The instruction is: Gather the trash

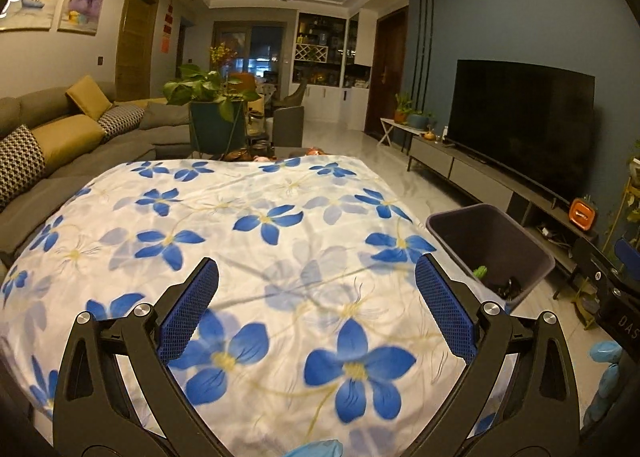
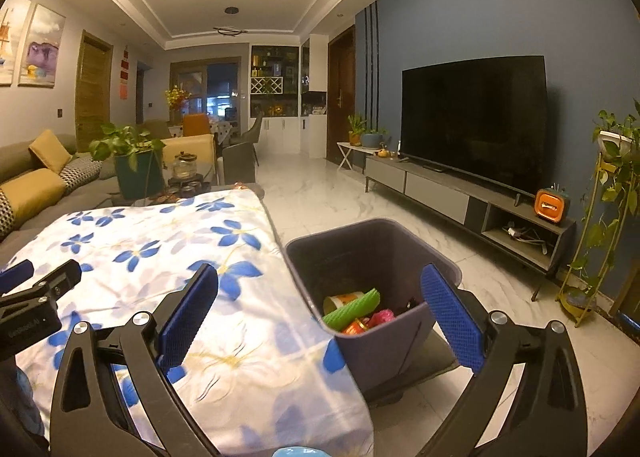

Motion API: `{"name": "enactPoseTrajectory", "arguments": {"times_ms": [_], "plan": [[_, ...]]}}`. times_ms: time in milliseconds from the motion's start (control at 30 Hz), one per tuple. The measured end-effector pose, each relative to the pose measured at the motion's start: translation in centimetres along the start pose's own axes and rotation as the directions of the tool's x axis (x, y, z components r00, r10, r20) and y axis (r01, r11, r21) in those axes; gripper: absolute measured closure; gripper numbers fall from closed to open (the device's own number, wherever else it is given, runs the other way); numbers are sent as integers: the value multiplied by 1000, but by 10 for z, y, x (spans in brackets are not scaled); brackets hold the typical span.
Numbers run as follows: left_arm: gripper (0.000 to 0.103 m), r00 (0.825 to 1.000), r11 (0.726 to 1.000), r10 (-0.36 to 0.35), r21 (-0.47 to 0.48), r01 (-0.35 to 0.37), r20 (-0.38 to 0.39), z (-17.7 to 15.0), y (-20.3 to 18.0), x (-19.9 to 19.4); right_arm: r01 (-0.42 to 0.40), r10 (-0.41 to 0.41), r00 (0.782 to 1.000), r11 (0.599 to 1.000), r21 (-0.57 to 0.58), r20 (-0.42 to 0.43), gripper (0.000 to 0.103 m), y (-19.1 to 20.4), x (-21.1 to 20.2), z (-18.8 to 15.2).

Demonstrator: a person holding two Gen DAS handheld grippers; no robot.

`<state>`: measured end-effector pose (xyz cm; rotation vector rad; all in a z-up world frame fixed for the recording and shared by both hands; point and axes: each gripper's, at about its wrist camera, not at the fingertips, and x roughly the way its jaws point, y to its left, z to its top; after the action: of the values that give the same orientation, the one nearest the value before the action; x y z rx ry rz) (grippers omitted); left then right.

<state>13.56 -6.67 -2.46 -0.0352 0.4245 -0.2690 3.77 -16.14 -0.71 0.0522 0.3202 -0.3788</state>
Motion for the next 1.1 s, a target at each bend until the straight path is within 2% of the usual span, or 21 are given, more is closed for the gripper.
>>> {"name": "enactPoseTrajectory", "arguments": {"times_ms": [467,1100], "plan": [[6,999,1000,23,-14,-22,44,-13,19,-55,-11,11,1000,1000,-8,19,6,16,-47,-7],[6,997,999,40,-11,-40,62,-16,21,-71,-28,29,999,1000,-13,33,6,21,-59,-8]]}}
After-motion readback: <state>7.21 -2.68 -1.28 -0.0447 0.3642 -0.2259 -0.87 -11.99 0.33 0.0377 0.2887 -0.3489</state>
